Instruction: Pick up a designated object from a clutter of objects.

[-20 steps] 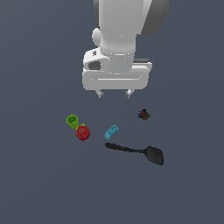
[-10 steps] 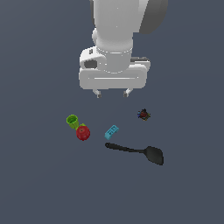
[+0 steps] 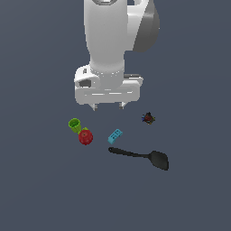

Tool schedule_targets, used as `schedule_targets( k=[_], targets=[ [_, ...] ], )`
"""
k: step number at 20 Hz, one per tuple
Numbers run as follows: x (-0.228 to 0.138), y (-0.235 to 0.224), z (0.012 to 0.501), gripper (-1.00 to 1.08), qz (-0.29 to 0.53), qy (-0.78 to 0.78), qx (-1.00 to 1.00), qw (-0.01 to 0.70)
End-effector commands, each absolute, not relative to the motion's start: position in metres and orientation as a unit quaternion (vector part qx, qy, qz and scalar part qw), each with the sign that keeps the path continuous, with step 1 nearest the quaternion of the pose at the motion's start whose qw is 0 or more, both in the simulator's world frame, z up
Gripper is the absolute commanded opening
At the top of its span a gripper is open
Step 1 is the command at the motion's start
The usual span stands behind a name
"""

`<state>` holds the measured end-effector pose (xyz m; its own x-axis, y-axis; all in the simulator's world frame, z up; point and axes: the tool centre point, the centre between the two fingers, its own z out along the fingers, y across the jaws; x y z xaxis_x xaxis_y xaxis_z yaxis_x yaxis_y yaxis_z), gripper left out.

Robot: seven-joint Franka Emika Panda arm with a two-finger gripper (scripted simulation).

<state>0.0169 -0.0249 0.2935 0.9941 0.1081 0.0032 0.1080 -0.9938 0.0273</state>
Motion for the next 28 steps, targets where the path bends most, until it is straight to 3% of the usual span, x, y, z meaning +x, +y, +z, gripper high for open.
schedule_targets(
  k=[1, 16, 28],
  targets=[
    [0.020, -0.038, 0.276, 1.00, 0.001, 0.064, 0.998, 0.013],
    [0.014, -0.135, 0.136, 1.00, -0.001, 0.142, 0.990, 0.005],
    [0.002, -0.161, 0.096, 1.00, 0.000, 0.163, 0.987, 0.000]
  ],
)
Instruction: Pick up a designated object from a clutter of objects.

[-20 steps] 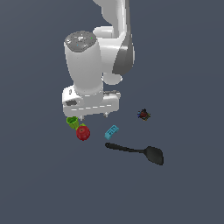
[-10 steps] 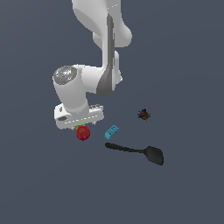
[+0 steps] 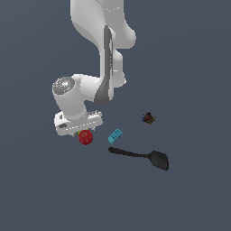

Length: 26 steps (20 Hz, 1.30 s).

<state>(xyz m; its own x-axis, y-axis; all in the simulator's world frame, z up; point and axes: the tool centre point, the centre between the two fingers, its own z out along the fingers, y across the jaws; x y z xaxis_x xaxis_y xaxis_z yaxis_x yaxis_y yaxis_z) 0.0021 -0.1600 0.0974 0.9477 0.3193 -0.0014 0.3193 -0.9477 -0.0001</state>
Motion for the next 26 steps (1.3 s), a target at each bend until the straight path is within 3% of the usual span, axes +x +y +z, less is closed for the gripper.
schedule_targets(
  k=[1, 19, 20, 26],
  targets=[
    [0.002, -0.160, 0.097, 1.00, -0.001, 0.162, 0.987, 0.000],
    [0.002, -0.161, 0.046, 1.00, 0.000, 0.163, 0.987, 0.000],
    [0.002, -0.161, 0.046, -1.00, 0.000, 0.163, 0.987, 0.000],
    [0.002, -0.161, 0.046, -1.00, 0.000, 0.163, 0.987, 0.000]
  ],
)
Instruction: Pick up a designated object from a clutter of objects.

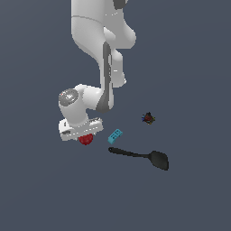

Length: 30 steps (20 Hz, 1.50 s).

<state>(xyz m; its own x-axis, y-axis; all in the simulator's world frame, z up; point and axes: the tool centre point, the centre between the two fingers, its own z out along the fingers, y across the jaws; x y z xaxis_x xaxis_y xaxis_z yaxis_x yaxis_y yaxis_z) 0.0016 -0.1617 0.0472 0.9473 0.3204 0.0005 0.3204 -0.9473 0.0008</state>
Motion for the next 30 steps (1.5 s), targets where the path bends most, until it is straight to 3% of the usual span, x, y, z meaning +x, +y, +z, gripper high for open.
schedule_targets(
  k=[1, 15, 30],
  targets=[
    [0.002, -0.161, 0.046, -1.00, 0.000, 0.163, 0.987, 0.000],
    [-0.007, -0.153, 0.072, -1.00, 0.000, 0.163, 0.987, 0.001],
    [-0.042, -0.114, 0.182, -1.00, 0.000, 0.163, 0.987, 0.001]
  ],
)
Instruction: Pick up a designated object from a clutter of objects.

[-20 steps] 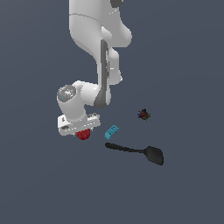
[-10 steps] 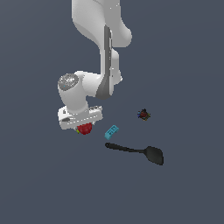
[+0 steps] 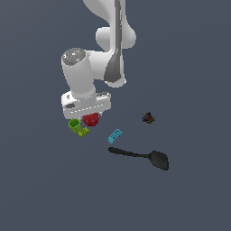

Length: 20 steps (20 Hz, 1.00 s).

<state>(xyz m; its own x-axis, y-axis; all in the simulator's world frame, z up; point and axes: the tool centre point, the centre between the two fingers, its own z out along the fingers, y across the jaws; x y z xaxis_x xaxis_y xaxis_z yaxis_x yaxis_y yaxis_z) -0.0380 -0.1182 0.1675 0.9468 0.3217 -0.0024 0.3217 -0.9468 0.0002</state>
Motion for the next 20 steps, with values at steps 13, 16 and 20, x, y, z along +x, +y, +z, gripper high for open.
schedule_targets(
  k=[13, 16, 20],
  targets=[
    [-0.076, -0.073, 0.299, -1.00, 0.000, 0.163, 0.987, 0.001],
    [-0.082, -0.066, 0.321, -1.00, 0.000, 0.163, 0.987, 0.001],
    [-0.088, -0.058, 0.344, -1.00, 0.000, 0.164, 0.987, 0.000]
  ],
)
